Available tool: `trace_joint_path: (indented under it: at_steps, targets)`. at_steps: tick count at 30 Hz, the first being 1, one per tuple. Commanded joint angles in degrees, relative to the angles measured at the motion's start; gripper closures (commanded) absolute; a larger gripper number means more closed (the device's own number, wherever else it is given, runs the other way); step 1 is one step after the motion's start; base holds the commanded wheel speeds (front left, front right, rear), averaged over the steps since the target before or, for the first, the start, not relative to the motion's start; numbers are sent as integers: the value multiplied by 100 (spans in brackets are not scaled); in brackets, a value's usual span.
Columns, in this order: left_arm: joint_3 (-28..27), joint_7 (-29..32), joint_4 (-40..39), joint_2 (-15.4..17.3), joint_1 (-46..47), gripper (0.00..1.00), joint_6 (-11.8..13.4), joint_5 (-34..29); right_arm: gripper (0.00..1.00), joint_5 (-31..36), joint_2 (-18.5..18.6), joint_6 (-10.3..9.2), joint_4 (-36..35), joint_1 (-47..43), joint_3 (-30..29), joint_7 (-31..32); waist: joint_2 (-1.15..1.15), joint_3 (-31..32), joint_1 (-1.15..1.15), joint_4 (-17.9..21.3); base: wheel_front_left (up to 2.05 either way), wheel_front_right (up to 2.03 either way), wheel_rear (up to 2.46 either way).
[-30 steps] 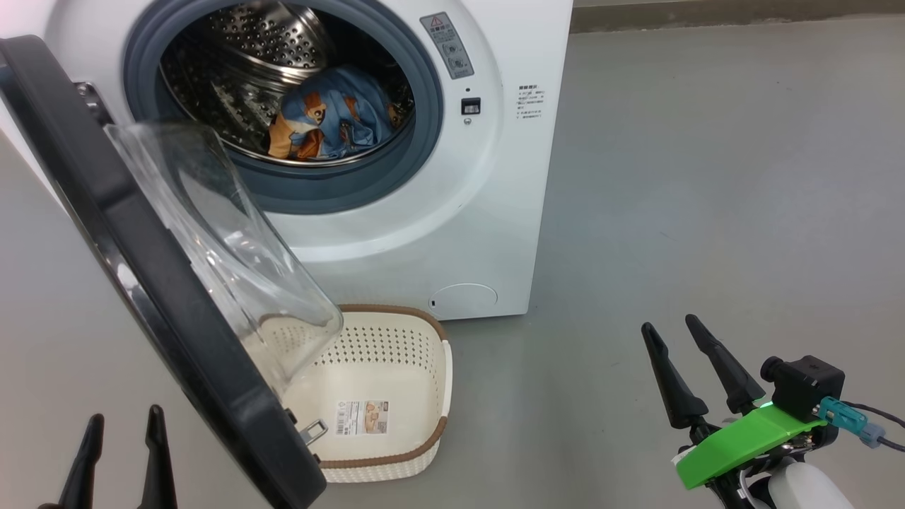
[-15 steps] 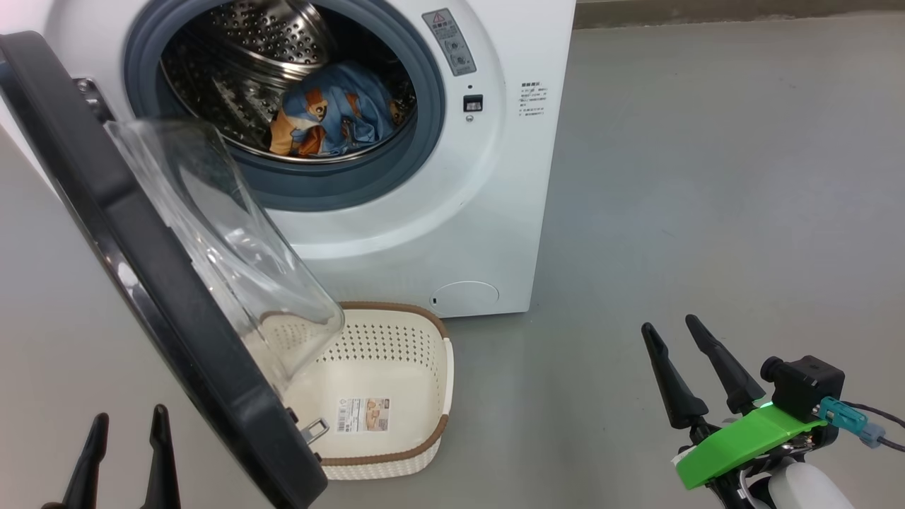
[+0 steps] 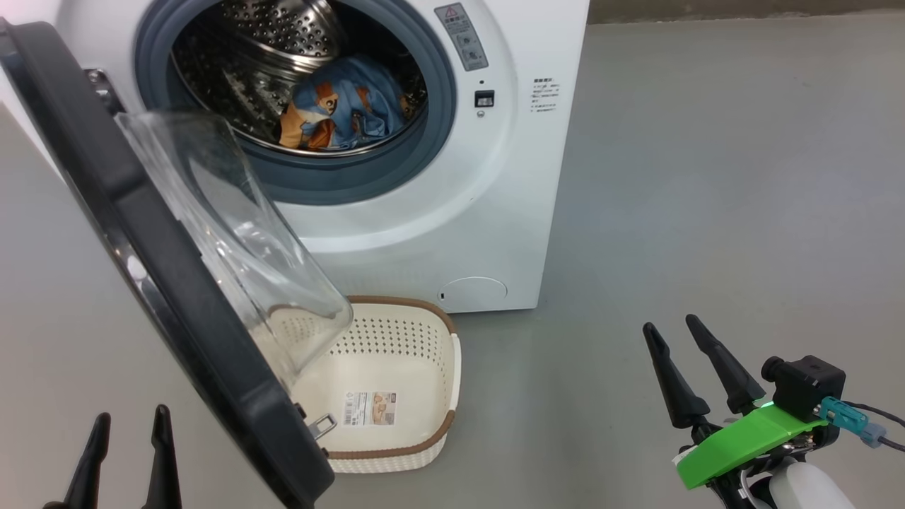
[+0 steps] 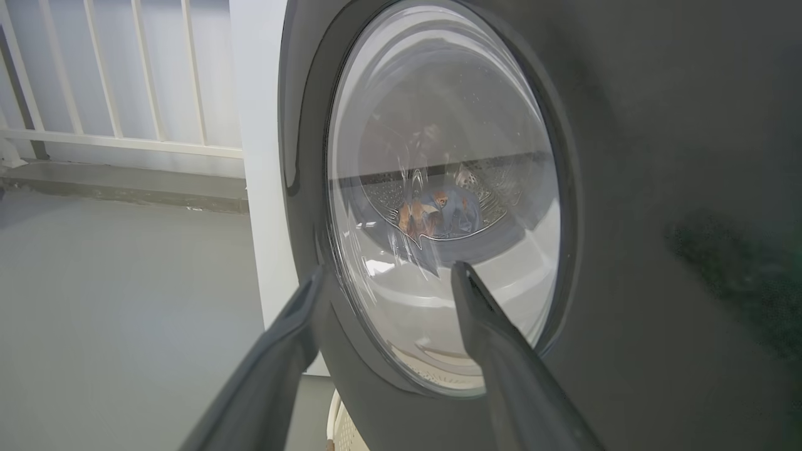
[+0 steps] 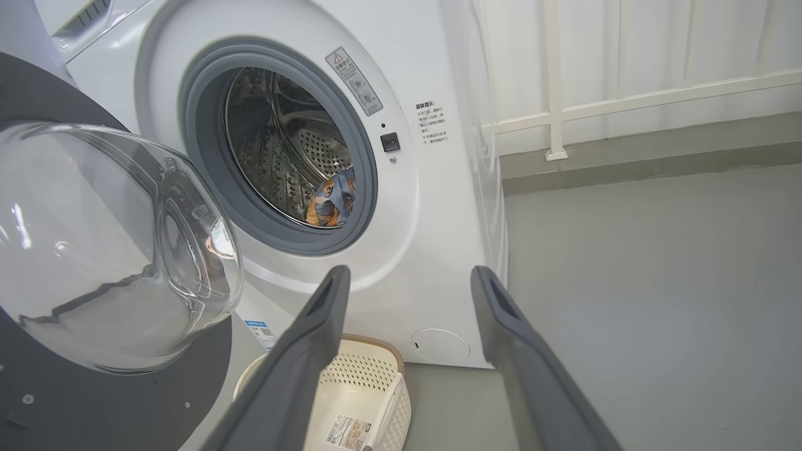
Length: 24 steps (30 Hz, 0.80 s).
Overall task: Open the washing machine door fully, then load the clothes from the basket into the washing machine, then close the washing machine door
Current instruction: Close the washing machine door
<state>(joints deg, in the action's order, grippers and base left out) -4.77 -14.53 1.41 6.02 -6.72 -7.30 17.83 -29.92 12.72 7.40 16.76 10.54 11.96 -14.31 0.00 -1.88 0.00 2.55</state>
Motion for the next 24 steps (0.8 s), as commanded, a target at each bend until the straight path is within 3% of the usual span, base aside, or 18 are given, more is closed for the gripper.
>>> trace_joint_path:
  at_steps: [1, 2, 3, 24]
  targets:
    - [-179, -47, -116, 124, 262, 0, -18, 44, 46, 36, 63, 9, -146, 56, 78, -69, 0, -10, 0, -47, 0, 0, 0]
    - [-180, -47, -116, 119, 265, 0, -18, 47, 65, 36, 67, 9, -150, 57, 75, -69, 0, -10, 0, -78, 0, 0, 0]
    - [-180, -47, -117, 114, 264, 0, -18, 50, 100, 38, 71, 9, -158, 59, 71, -69, 0, -12, 0, -108, 0, 0, 0]
    - [-47, -47, -28, 82, 159, 0, -18, 121, 100, -105, 32, 9, -928, 332, 206, -69, 0, 135, 0, -1036, 0, 0, 0]
